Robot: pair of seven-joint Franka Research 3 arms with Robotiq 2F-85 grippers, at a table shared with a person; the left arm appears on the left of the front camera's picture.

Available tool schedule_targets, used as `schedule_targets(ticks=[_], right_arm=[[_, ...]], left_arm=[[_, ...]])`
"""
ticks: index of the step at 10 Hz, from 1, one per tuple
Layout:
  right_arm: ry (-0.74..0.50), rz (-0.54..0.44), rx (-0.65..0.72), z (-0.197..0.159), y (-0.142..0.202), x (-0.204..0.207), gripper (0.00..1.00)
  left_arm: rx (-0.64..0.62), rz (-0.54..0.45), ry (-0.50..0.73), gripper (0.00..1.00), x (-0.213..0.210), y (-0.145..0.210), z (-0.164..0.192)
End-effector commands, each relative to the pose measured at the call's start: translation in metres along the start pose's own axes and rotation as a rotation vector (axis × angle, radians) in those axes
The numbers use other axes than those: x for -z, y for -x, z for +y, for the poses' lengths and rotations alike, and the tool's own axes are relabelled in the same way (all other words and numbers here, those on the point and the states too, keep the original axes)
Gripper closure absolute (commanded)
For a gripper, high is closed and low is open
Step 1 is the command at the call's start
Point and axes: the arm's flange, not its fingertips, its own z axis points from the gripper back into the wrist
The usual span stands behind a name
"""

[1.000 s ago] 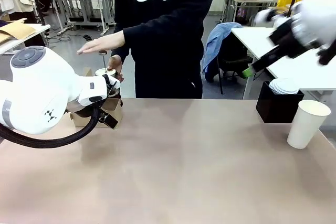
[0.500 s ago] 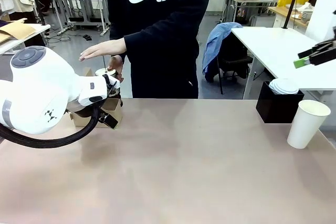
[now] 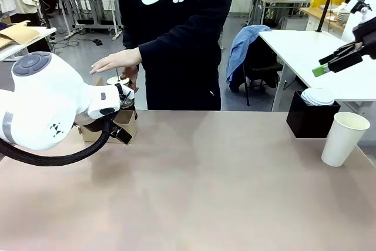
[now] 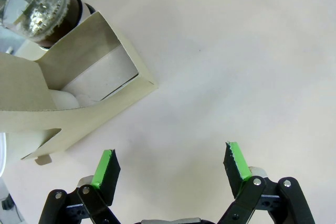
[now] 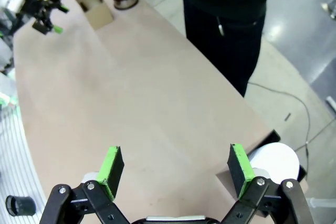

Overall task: Pour a drink into a cup and package it in a carrier.
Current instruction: Pick up the 600 ml Paper Cup and place it in the middle top area of the table.

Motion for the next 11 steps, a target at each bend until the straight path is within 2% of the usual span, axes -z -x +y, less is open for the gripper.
schedule_targets(ticks=[1,5,8,11], right_arm=[[-0.048,-0.178,-0.015,-0.051,0.053,-0.026,0.00],[-0.087,-0.478,-0.025,-0.107,0.179,-0.077,0.00],[-0.090,-0.577,-0.041,-0.137,0.251,-0.079,0.00],[-0.112,-0.585,-0.054,-0.132,0.289,-0.071,0.00]], left_arm=[[-0.001,0.000,0.000,0.00,0.000,0.000,0.000],[-0.001,0.000,0.000,0.00,0.000,0.000,0.000],[-0.001,0.000,0.000,0.00,0.000,0.000,0.000],[-0.001,0.000,0.000,0.00,0.000,0.000,0.000]])
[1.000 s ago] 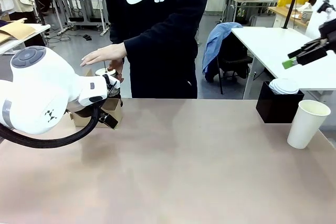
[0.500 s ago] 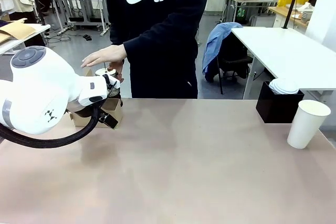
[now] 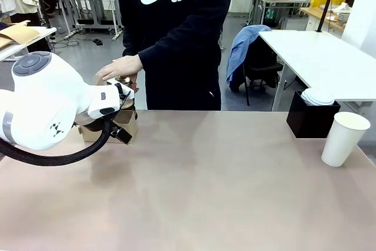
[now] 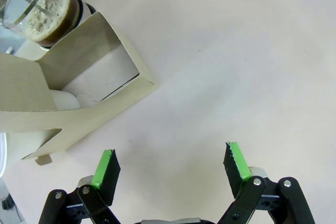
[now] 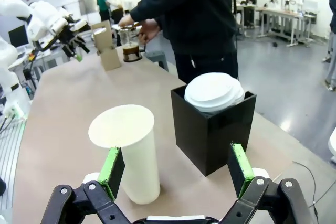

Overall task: Pour a drink into a cup and package it in a carrier.
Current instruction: Pick up the 600 ml Paper Cup and place it in the middle top area of the table.

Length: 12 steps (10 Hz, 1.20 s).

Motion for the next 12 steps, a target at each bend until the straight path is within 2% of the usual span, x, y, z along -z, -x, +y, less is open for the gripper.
schedule_targets(ticks=[1,2,3,4,6,7,10,12], right_arm=[[-0.031,-0.004,-0.044,0.004,0.008,0.001,0.00],[-0.058,0.032,-0.044,0.008,0.021,0.005,0.00],[-0.088,0.089,0.020,0.020,0.015,0.023,0.00],[-0.024,0.009,-0.007,0.002,0.016,0.002,0.00],[-0.024,0.009,-0.007,0.002,0.016,0.002,0.00],[-0.053,0.031,0.007,0.006,0.022,0.010,0.00],[-0.096,-0.099,-0.057,0.013,0.055,0.040,0.00],[-0.081,-0.097,-0.092,0.021,0.073,0.047,0.00]], left_arm=[[-0.001,0.000,0.001,0.00,0.000,0.000,0.000],[-0.001,0.000,0.001,0.00,0.000,0.000,0.000],[-0.001,0.000,0.001,0.00,0.000,0.000,0.000],[-0.001,0.000,0.001,0.00,0.000,0.000,0.000],[-0.001,0.000,0.001,0.00,0.000,0.000,0.000],[-0.001,0.000,0.001,0.00,0.000,0.000,0.000],[-0.001,0.000,0.001,0.00,0.000,0.000,0.000],[-0.001,0.000,0.001,0.00,0.000,0.000,0.000]])
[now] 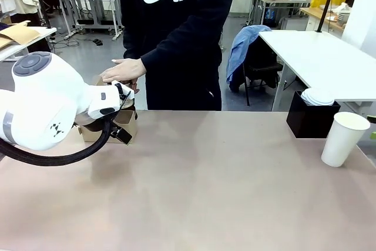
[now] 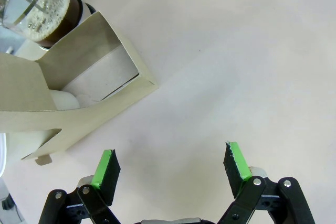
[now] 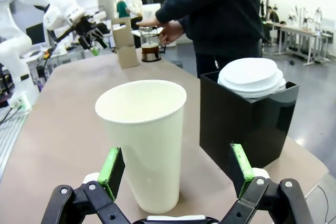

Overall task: Pour a drink into a cup and package it in a carrier.
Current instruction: Pick up the 600 ml Paper Cup and place it in the middle top area of the table.

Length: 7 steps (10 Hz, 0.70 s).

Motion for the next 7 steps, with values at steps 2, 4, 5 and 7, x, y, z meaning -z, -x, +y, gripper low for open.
schedule_targets(ticks=[2,4,5,7], right_arm=[[0.098,-0.038,-0.083,0.004,0.009,0.008,0.00],[0.073,-0.044,-0.090,0.008,0.023,0.018,0.00],[0.062,-0.046,-0.082,0.008,0.027,0.022,0.00],[0.031,-0.040,-0.069,0.010,0.031,0.022,0.00]], left_arm=[[-0.001,0.000,0.001,0.00,0.000,0.000,0.000],[-0.001,0.000,0.001,0.00,0.000,0.000,0.000],[-0.001,0.000,0.001,0.00,0.000,0.000,0.000],[-0.001,0.000,0.001,0.00,0.000,0.000,0.000]])
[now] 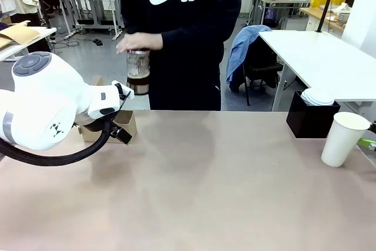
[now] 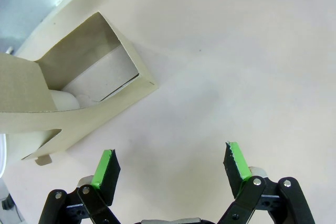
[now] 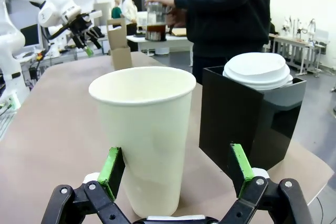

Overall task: Pour a drink into a cup and package it in a carrier.
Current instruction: Pick up the 600 ml Paper Cup and place it in the middle top area of the table.

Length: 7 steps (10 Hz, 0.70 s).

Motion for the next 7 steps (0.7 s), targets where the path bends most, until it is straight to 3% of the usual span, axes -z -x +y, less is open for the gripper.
schedule_targets(ticks=[1,7], right_arm=[[-0.008,0.003,-0.027,0.002,0.004,0.003,0.00],[-0.109,0.000,0.012,0.015,0.012,0.032,0.00]], left_arm=[[-0.001,0.000,0.001,0.00,0.000,0.000,0.000],[-0.001,0.000,0.001,0.00,0.000,0.000,0.000]])
